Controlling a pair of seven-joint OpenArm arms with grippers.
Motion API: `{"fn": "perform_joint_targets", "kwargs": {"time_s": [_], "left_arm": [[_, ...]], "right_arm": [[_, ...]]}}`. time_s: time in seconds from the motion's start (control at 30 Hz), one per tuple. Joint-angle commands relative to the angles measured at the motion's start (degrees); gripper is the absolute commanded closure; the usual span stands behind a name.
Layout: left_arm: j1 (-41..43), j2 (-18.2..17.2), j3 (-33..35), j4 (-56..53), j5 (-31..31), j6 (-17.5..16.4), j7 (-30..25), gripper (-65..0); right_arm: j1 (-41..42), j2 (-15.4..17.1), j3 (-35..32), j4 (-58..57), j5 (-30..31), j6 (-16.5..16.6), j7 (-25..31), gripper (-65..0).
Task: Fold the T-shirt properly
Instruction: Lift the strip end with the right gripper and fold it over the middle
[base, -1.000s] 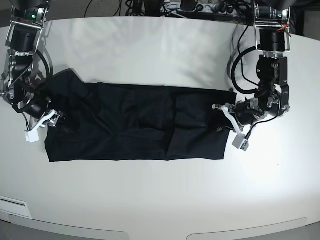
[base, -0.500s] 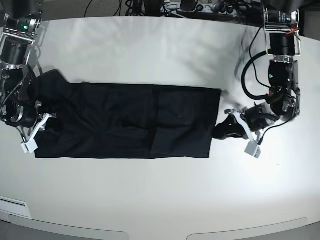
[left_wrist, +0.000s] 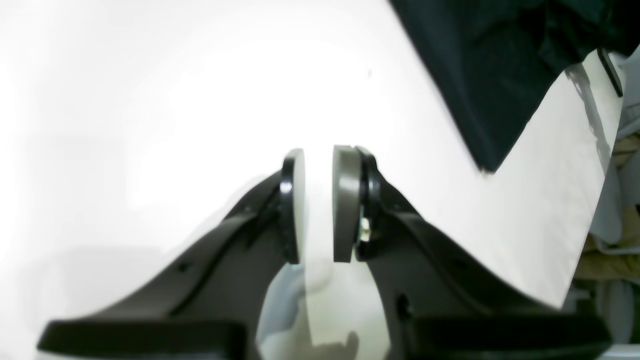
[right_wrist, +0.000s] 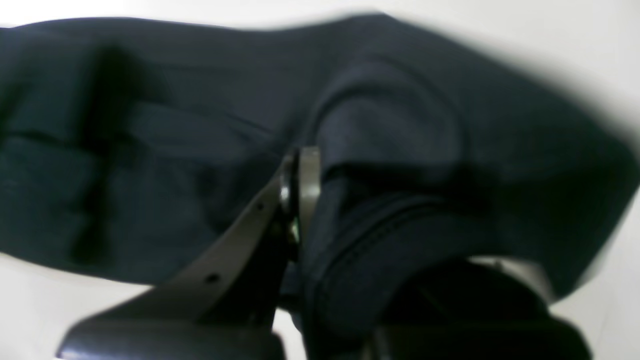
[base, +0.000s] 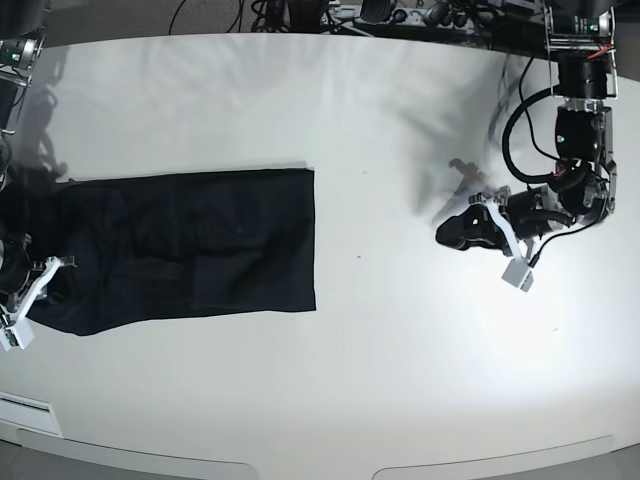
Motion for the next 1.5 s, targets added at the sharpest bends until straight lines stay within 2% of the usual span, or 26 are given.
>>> {"fn": "perform_joint_targets", "kwargs": {"time_s": [0.0, 0.1, 0.23, 0.43, 0.7, 0.73, 0.77, 0.83, 0.87, 0.9, 0.97, 1.13, 1.23, 1.3, 1.33, 1.37, 1.4, 1.43, 1.47], "left_arm": [[-0.98, -0.66, -0.44, 0.85, -1.31, -1.14, -1.2, -12.1], [-0.57, -0.59, -0.44, 0.85, -0.76, -1.6, -1.14, -11.9], [-0.57, -0.59, -0.44, 0.85, -1.03, -1.6, -1.11, -11.9], [-0.63, 0.02, -0.44, 0.85, -1.29, -1.6, -1.16, -11.9], [-0.61, 1.16, -0.44, 0.85, -1.25, -1.62, -1.18, -11.9], [-0.61, 1.16, -0.44, 0.85, -1.29, -1.6, -1.18, -11.9], [-0.61, 1.16, -0.44, 0.85, -1.27, -1.62, -1.18, -11.9], [-0.63, 1.16, -0.44, 0.85, -1.57, -1.6, -1.2, -11.9], [-0.74, 1.18, -0.44, 0.85, -1.75, -1.62, -1.2, -11.9], [-0.76, 1.16, -0.44, 0.85, -1.86, -1.62, -1.22, -11.9], [-0.74, 1.14, -0.44, 0.85, -2.32, -1.6, -1.2, -11.9], [-0.76, 1.16, -0.44, 0.85, -3.28, -1.6, -1.22, -11.9], [-0.76, 1.16, -0.44, 0.85, -4.11, -1.62, -1.62, -11.9], [-0.76, 1.14, -0.44, 0.85, -4.04, -1.6, -2.23, -11.9], [-0.76, 1.14, -0.44, 0.85, -4.07, -1.6, -2.23, -10.7], [-0.76, 1.14, -0.44, 0.85, -4.07, -1.6, -2.19, -6.7], [-0.76, 1.14, -0.44, 0.85, -4.07, -1.6, -2.12, -0.7], [-0.76, 1.11, -0.44, 0.85, -4.07, -1.6, -1.99, 0.0], [-0.76, 1.07, -0.44, 0.85, -4.07, -1.62, -1.86, 0.0]], "right_arm": [[1.2, 0.76, 0.46, 2.82, 0.83, 0.07, 1.27, 0.0], [1.07, -2.49, 0.46, 7.43, 3.52, 0.11, 1.33, 0.0], [0.94, -7.85, 0.46, 8.52, 8.7, 3.02, 1.33, 0.0], [0.39, -17.51, 0.46, 8.46, 9.49, 7.76, 1.33, 0.0], [-2.69, -25.81, 0.39, 8.39, 9.9, 12.39, 1.99, 0.0], [-3.21, -26.45, 0.09, 8.37, 10.12, 12.59, 2.8, -2.0], [-3.85, -26.86, -0.68, 8.37, 10.58, 12.52, 3.63, -12.4], [-4.63, -27.02, -4.13, 8.35, 12.28, 12.57, 5.09, -37.3], [-4.63, -26.99, -6.67, 8.35, 12.96, 12.57, 5.25, -45.7], [-4.55, -26.97, -9.66, 8.35, 13.73, 13.27, 5.2, -48.6], [-4.11, -26.95, -16.04, 8.37, 15.47, 16.91, 4.79, -48.4], [-1.68, -26.97, -29.7, 8.37, 15.1, 16.91, 3.58, -48.4], [0.74, -26.95, -33.33, 8.37, 14.97, 16.91, 3.58, -48.2], [2.84, -26.95, -33.11, 8.39, 13.7, 16.91, 3.69, -47.2], [4.13, -26.95, -32.52, 8.37, 13.29, 16.91, 3.69, -43.5], [5.33, -26.97, -31.63, 8.39, 12.74, 16.91, 3.74, -35.1], [6.75, -26.95, -30.47, 8.39, 12.35, 16.91, 3.69, -21.8], [7.98, -26.95, -29.05, 8.39, 11.78, 16.91, 3.72, -5.9], [8.96, -26.95, -27.3, 8.39, 11.06, 16.91, 3.74, 0.0]]}}
